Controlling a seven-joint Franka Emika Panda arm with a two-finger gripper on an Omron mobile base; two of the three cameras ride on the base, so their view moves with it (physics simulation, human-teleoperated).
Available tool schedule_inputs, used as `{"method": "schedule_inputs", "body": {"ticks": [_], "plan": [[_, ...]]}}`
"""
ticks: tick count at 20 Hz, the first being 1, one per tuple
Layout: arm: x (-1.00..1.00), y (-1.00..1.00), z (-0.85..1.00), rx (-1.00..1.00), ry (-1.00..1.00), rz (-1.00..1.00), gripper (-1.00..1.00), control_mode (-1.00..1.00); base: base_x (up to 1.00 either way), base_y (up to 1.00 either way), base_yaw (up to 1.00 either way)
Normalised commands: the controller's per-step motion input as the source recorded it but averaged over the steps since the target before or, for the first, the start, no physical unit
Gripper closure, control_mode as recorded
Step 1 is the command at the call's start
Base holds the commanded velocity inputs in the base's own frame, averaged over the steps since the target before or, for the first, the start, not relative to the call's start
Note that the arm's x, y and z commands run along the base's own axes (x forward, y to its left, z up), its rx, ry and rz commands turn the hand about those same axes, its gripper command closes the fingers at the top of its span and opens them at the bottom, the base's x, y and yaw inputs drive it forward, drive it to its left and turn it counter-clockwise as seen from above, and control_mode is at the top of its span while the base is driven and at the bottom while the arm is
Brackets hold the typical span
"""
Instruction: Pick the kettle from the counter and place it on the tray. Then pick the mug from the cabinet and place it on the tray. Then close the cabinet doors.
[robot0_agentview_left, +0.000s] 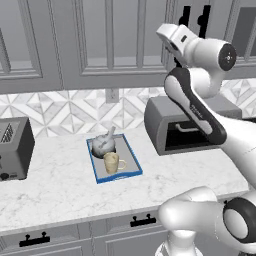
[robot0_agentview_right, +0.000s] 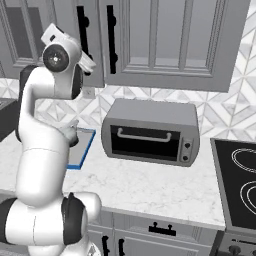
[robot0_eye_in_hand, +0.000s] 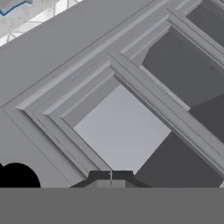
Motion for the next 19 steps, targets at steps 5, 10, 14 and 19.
{"method": "schedule_inputs", "body": {"ticks": [5, 10, 14, 19], "plan": [[1.0, 0.05, -0.45, -0.12, 0.02, 0.06, 1.0, -1.0, 0.0, 0.0, 0.0], [1.0, 0.18, -0.52, -0.14, 0.01, 0.0, 1.0, -1.0, 0.0, 0.0, 0.0], [1.0, 0.24, -0.61, -0.15, 0.02, 0.0, 1.0, -1.0, 0.0, 0.0, 0.0], [1.0, 0.28, -0.65, -0.19, 0.03, -0.02, 1.0, -1.0, 0.0, 0.0, 0.0]]}}
